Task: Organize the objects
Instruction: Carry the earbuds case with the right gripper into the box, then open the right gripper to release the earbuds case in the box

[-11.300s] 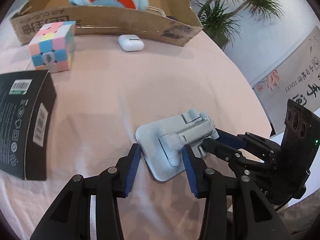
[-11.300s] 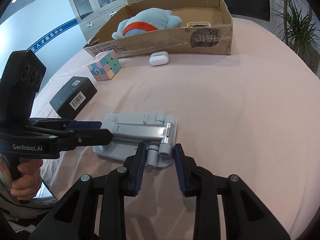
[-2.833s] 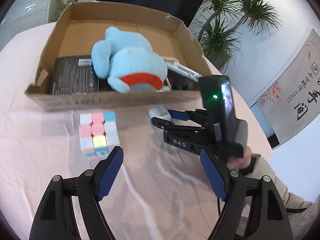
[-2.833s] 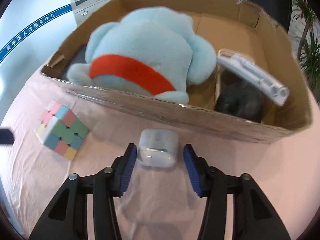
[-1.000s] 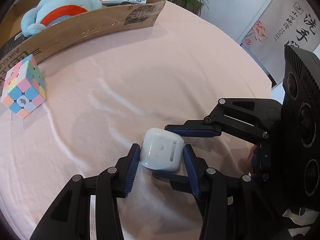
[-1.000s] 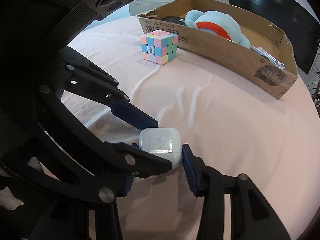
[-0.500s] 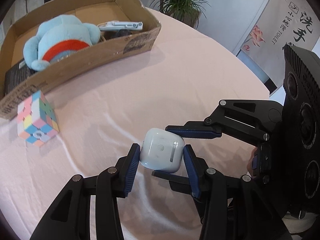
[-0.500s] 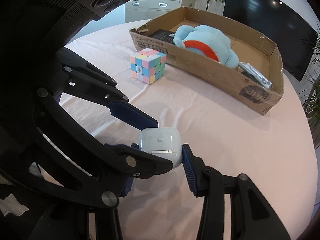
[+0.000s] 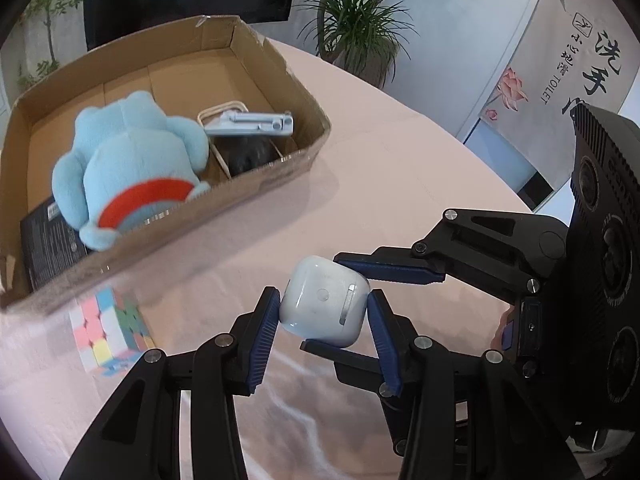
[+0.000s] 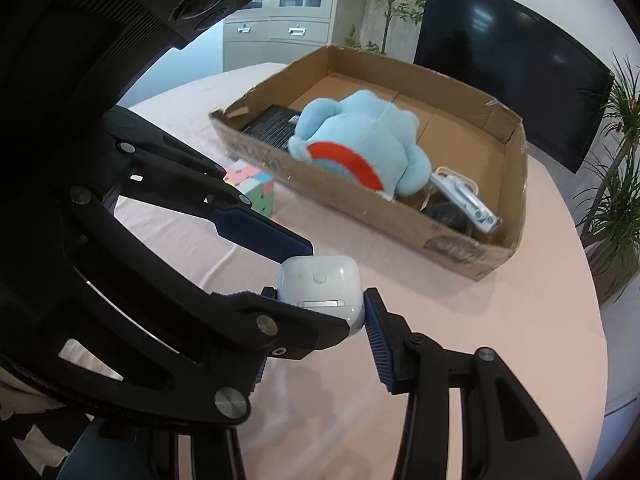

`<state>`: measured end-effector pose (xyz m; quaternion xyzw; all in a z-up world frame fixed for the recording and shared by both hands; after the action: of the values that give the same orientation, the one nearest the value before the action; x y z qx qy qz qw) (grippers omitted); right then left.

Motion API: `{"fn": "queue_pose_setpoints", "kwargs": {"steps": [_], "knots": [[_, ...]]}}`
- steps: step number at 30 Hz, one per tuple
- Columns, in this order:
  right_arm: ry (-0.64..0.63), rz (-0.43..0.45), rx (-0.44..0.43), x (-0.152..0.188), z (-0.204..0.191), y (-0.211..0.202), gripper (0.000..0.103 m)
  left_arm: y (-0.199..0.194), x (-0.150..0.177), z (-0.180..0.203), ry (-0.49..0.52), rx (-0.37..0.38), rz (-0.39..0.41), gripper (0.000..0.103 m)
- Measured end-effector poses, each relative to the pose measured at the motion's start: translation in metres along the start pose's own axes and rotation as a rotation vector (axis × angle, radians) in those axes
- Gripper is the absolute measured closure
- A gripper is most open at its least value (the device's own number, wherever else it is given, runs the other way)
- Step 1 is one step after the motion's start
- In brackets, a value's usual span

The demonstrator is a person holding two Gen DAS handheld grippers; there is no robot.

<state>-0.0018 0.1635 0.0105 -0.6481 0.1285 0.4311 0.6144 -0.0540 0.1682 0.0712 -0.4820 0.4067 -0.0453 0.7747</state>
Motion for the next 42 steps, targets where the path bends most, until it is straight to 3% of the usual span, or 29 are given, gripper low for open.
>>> {"fn": "queue_pose_setpoints", "kwargs": {"steps": [14, 20, 30, 34, 36, 38, 42], "knots": [[0.016, 0.070, 0.041, -0.089, 0.073, 0.016, 0.062, -0.002, -0.120, -0.039, 0.046, -0.005, 0.068, 0.060], [0.010, 0.060, 0.067, -0.116, 0.095, 0.038, 0.062, 0.016, -0.149, -0.068, 0.052, 0.020, 0.049, 0.060], [0.059, -0.042, 0.052, -0.100, 0.117, 0.102, 0.062, 0.087, -0.145, -0.105, -0.031, 0.085, -0.045, 0.059], [0.077, -0.087, 0.038, -0.090, 0.120, 0.123, 0.062, 0.102, -0.136, -0.113, -0.080, 0.026, -0.066, 0.054], [0.082, -0.086, 0.040, -0.091, 0.119, 0.122, 0.060, 0.091, -0.136, -0.116, -0.093, -0.007, -0.047, 0.053], [0.081, -0.055, 0.043, -0.097, 0.118, 0.112, 0.043, 0.066, -0.136, -0.119, -0.109, -0.027, -0.009, 0.041], [0.088, 0.019, 0.073, -0.110, 0.116, 0.078, 0.041, 0.000, -0.128, -0.135, -0.144, -0.083, 0.121, 0.022]]}}
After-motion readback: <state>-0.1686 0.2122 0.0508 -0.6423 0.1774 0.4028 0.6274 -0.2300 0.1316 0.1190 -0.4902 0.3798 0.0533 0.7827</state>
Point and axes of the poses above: each gripper's, at about its wrist camera, not at the fingertips, and y roughly the way its jaws point, z to its right, x to its underside, the point moved 7 cm from there along y, roughly the way its jaws point, and after that the axes turned 3 degrees about z, right-handed, at the moved point
